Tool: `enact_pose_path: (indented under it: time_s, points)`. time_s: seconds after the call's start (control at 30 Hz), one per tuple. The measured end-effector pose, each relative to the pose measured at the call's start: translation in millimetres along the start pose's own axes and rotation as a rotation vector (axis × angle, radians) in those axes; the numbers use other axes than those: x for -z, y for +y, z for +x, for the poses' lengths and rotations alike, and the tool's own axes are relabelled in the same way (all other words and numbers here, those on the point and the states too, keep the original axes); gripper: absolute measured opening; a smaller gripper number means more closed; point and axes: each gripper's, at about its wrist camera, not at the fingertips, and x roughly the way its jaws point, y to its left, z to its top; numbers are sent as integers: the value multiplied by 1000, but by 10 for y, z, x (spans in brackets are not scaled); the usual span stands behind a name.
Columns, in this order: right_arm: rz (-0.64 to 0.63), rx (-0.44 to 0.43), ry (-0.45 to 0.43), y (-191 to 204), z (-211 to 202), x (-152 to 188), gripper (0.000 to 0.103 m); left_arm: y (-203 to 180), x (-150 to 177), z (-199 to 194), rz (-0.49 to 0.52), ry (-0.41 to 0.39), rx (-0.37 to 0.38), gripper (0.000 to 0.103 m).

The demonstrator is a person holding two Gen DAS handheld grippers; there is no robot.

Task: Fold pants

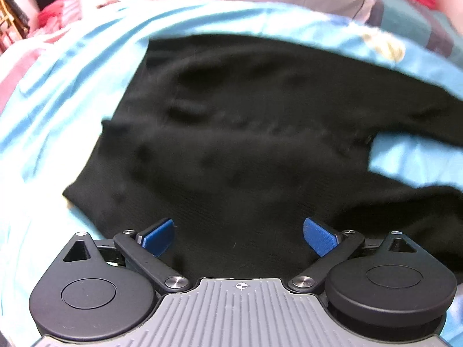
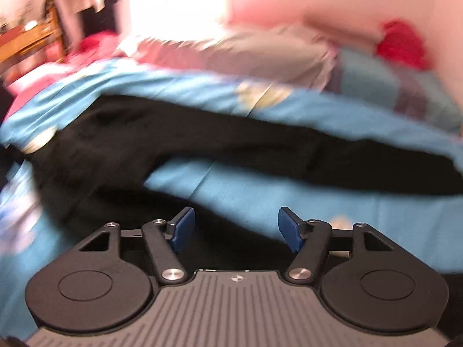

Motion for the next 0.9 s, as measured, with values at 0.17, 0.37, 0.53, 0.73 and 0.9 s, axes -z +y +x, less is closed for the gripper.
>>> enact_pose_path:
  time_s: [0.17,0.37,0.53,0.73,0.9]
  points:
    - [-138,-54,136,92,71,208,65,-356,-232,35,81,-28,52,103]
    - [-103,-137,234,16,154,252,49,-668,-318,442,168,25,9,103]
    - [-111,-180,226,-125,-166,368,46,-443,-349,510,43,86,92,103]
    - [243,-9,86,-740,-263,271,54,-430,-301,245,19,51,47,103]
    - [296,84,121,-1057,37,361,2,-363,-28,34,18,26,49,103]
